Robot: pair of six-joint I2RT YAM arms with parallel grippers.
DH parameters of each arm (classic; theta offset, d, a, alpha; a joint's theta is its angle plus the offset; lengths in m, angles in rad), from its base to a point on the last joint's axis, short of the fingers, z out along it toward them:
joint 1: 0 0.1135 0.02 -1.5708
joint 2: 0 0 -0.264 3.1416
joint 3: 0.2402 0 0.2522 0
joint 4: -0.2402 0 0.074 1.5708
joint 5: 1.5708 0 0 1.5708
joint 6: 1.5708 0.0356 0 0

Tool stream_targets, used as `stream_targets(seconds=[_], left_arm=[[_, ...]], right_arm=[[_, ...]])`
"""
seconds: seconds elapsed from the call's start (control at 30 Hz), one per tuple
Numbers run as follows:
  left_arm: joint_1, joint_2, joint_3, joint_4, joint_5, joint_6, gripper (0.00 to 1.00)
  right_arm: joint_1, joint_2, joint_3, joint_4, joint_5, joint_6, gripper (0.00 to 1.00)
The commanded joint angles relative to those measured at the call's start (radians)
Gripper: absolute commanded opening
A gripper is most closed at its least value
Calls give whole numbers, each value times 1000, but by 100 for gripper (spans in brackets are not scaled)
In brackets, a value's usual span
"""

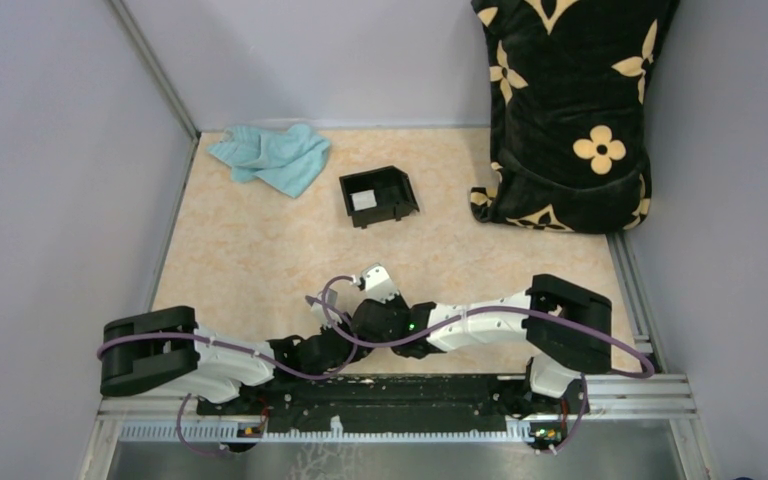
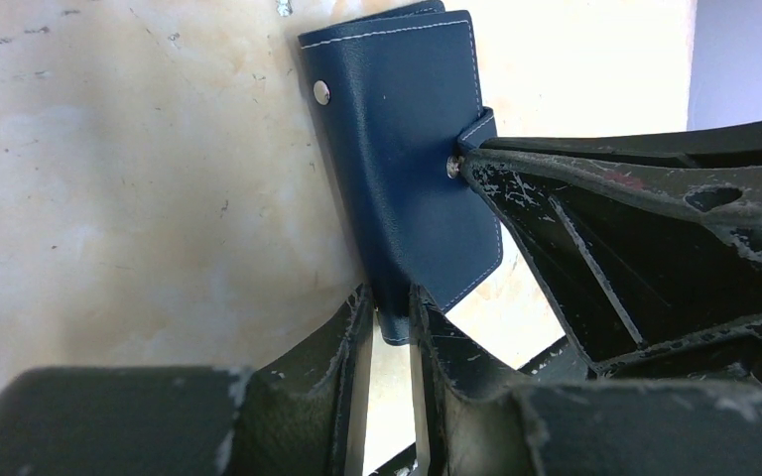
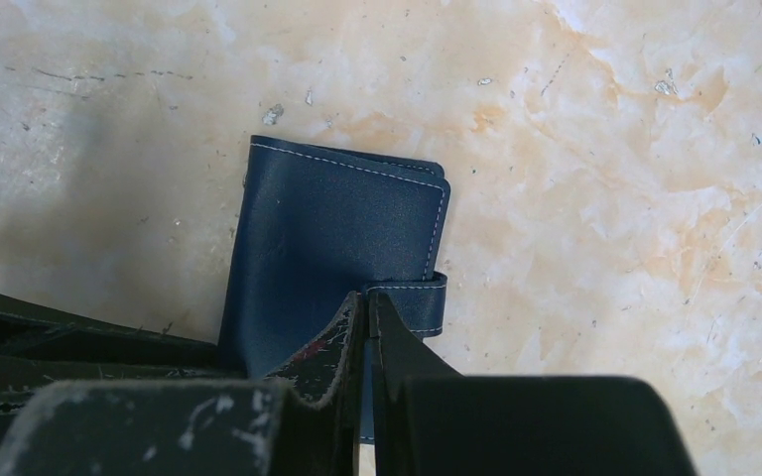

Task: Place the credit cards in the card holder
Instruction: Close the card holder at the center of the board.

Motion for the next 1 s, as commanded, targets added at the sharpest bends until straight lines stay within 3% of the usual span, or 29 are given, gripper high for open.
stream_targets(seconds=[0.0,0.97], left_arm=[[1,7,-21,-89,20,41,27],[7,-6,-28,-105,-22,14,26]], right_arm=[[7,30,49,-2,-13,7,2],[42,128,58,-30,-59,57,2]])
